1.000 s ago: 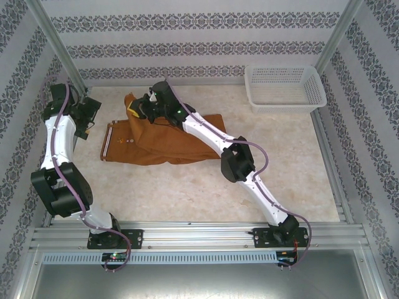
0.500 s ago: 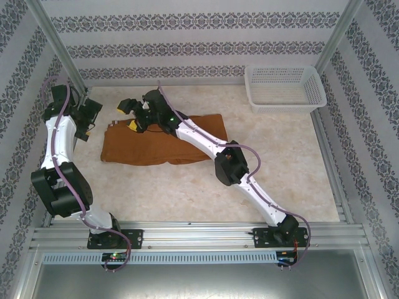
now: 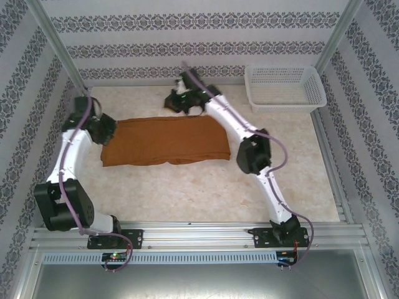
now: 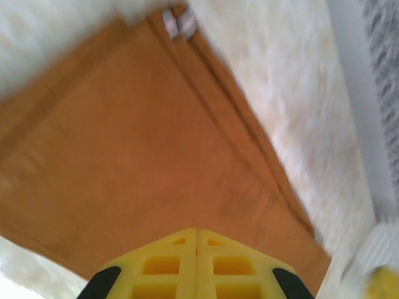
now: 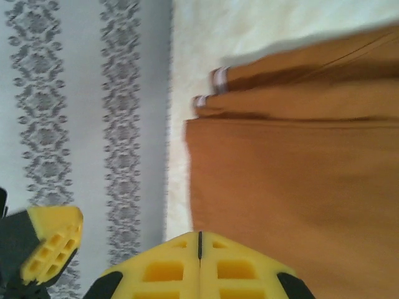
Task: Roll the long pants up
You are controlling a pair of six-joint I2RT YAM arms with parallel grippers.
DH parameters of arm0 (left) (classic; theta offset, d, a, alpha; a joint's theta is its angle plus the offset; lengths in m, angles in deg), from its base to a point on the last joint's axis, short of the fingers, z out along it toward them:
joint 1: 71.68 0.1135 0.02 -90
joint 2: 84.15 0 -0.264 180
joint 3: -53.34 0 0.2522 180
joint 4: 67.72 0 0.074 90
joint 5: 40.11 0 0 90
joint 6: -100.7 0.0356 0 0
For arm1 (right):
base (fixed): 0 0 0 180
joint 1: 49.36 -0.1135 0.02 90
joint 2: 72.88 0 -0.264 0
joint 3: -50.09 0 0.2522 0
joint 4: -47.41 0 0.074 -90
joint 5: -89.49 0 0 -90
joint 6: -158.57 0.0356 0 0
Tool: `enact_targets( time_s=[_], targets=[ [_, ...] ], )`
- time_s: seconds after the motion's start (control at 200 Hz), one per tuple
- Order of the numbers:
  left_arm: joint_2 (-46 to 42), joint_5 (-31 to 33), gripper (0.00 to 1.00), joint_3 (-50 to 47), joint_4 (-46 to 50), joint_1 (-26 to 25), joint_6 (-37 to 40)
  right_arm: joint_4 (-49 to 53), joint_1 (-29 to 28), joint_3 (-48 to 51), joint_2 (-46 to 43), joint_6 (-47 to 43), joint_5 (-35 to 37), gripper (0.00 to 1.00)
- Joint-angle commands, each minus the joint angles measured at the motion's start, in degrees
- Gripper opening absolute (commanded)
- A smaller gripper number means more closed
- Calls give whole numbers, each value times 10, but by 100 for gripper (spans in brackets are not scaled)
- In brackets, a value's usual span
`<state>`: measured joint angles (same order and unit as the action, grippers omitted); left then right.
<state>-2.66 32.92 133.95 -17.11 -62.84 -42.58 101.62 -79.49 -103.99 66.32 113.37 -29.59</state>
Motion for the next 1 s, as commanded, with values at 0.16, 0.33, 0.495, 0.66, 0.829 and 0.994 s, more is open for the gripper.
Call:
enact_targets(
  time_s=[0.16, 0.33, 0.495, 0.66, 0.829, 0.994],
  targets=[
    [148, 95, 0, -20, -68, -90, -95, 93, 95, 235, -111, -235, 101, 0],
    [267, 134, 0, 85, -41, -111, -94, 25, 95, 398, -151, -252, 107, 0],
    [361, 144, 0, 210, 19, -124, -64, -16, 75, 516, -185, -251, 111, 0],
    [436, 141, 0, 335, 74, -129, -22, -11, 14, 610, -227, -249, 150, 0],
    [517, 110, 0, 470, 105, -133, 19, -39, -77, 687, -268, -200, 123, 0],
    [586, 54, 0, 561, 102, -161, 30, -57, -163, 647, -245, -162, 87, 0]
  ],
)
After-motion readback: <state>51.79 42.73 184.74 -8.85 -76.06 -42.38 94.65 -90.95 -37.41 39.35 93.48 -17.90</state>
